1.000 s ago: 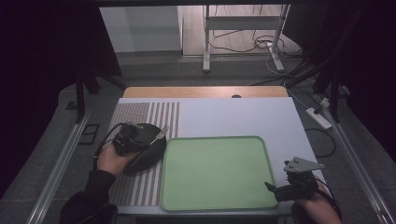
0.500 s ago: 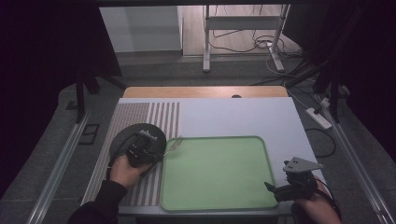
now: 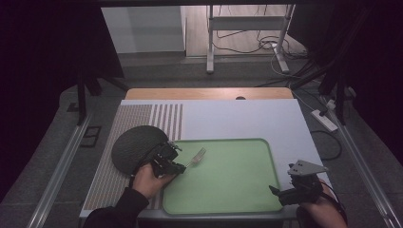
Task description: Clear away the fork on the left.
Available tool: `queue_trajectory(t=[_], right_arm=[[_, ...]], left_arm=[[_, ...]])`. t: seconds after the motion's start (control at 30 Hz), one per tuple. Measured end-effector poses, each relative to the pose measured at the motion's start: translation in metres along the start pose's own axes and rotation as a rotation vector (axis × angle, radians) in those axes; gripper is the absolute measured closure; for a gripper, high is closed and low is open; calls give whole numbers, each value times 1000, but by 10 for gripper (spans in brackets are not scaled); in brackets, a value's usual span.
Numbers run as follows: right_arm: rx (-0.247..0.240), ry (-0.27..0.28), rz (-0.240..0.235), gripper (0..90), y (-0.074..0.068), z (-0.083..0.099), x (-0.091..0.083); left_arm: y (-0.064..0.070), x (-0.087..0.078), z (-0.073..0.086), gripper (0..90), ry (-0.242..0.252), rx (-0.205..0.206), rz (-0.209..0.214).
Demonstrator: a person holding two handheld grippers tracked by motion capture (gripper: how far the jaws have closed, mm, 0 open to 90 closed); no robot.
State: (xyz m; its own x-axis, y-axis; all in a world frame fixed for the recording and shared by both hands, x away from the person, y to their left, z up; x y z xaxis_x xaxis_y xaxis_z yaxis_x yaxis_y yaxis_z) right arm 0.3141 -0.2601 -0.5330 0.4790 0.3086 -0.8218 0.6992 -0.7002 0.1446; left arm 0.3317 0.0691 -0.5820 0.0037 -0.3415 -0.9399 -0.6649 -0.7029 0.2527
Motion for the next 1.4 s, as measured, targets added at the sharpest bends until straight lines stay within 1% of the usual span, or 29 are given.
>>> queue_trajectory(t=[0.13, 0.3, 0.33, 0.4, 0.47, 0.5, 0.53, 0.57, 0.6, 0.63, 0.7, 0.73, 0.77, 0.8, 0.83, 0.87, 0.93, 0.97, 1.2, 1.37, 1.4], right_arm=[[0, 0, -1, 0, 0, 0, 0], [0, 0, -1, 0, 0, 0, 0], [-1, 0, -1, 0, 0, 0, 0], [-1, 1, -2, 0, 0, 0, 0], [-1, 1, -3, 0, 0, 0, 0], [-2, -1, -2, 0, 0, 0, 0], [-3, -3, -2, 0, 0, 0, 0], [-3, -4, -2, 0, 0, 0, 0], [-4, -5, -1, 0, 0, 0, 1], [-3, -3, -1, 0, 0, 0, 1], [-5, -4, -1, 0, 0, 0, 0], [-5, -4, -2, 0, -1, 0, 0], [-5, -3, -2, 0, 0, 0, 0], [-5, -3, -2, 0, 0, 0, 0], [-5, -3, -3, 0, -1, 0, 0], [-6, -3, -3, 0, 0, 0, 0], [-6, -2, -4, 0, -1, 0, 0], [-7, -2, -4, 0, -1, 0, 0], [-10, -1, -6, 0, -1, 0, 0], [-11, -1, -7, 0, -1, 0, 0], [-11, -1, -7, 0, -1, 0, 0]], left_arm=[[8, 8, 0, 842, -16, 4, 5], [19, 20, 4, 837, -58, 24, 19], [21, 22, 5, 834, -65, 35, 19], [24, 21, 3, 817, -54, 68, 4], [26, 13, -3, 768, -8, 99, -28], [28, 10, -7, 769, 13, 118, -42], [32, 8, -11, 789, 28, 140, -36], [37, 8, -14, 828, 31, 158, -24], [40, 10, -15, 857, 29, 170, -17], [41, 14, -15, 874, 4, 191, -16], [43, 24, -15, 884, -40, 218, -21], [42, 28, -15, 885, -56, 222, -27], [40, 31, -14, 885, -70, 223, -30], [40, 31, -14, 886, -68, 223, -23], [37, 31, -14, 886, -66, 213, -23], [35, 30, -14, 886, -67, 206, -32], [31, 28, -14, 886, -59, 187, -26], [28, 28, -13, 886, -58, 179, -31], [10, 24, -10, 885, -50, 136, -48], [-1, 20, -7, 879, -43, 105, -38], [-4, 20, -6, 879, -42, 100, -41]])
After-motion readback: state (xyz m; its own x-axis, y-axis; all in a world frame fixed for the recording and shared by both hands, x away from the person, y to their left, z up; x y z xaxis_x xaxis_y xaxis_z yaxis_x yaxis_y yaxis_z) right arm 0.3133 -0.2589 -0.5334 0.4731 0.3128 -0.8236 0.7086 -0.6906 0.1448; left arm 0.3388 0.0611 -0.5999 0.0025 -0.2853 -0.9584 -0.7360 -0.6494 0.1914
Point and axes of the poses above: each handheld gripper's, and its own axes: x roughly forward along the jaws, z roughly out of its underside, y roughly to its right, the point moved 10 cm from there along x, roughly forward along the jaws, and after that the axes turned 11 degrees about -y, right-handed, at the moved point
